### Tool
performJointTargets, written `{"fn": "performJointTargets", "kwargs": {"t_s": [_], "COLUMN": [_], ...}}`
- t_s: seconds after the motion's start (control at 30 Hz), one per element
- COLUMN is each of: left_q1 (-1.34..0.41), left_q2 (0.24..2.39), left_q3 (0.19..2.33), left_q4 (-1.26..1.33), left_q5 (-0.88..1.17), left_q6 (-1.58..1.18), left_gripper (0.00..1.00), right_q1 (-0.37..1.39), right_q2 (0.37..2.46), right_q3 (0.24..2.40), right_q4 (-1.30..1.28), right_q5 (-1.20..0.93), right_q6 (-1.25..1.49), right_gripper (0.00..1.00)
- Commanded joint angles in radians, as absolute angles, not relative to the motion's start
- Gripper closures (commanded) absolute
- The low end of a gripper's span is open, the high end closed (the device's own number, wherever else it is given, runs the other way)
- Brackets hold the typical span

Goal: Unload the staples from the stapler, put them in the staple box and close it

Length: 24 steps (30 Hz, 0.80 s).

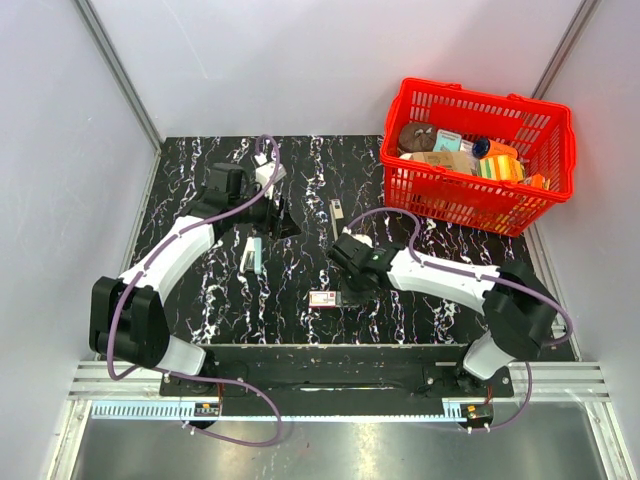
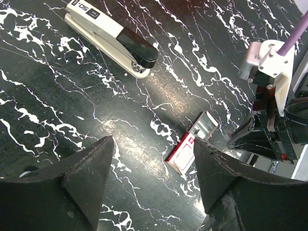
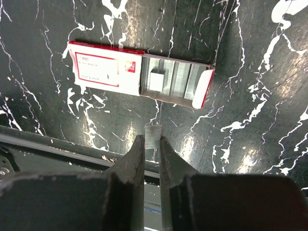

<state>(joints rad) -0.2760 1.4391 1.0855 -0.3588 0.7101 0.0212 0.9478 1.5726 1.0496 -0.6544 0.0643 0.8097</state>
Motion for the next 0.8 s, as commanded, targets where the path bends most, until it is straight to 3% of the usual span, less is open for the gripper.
{"fn": "performJointTargets", "kwargs": {"t_s": [0.0, 0.77], "left_q1": [-0.290, -0.324], "left_q2": [1.414, 1.379], "left_q3": [1.075, 1.046], "left_q4": [-0.357, -0.357], "left_q5": [0.678, 0.696], "left_q6": [0.075, 0.078], "left_gripper": [0.29, 0.30], "right_q1": [0.957, 0.950], "right_q2": [1.612, 1.746], "right_q3": [1.114, 1.190], "right_q4": [-0.704, -0.738], "right_q5": [0.135, 0.193], "right_q6": [0.812, 0.759], "right_gripper": [0.92, 0.89]}}
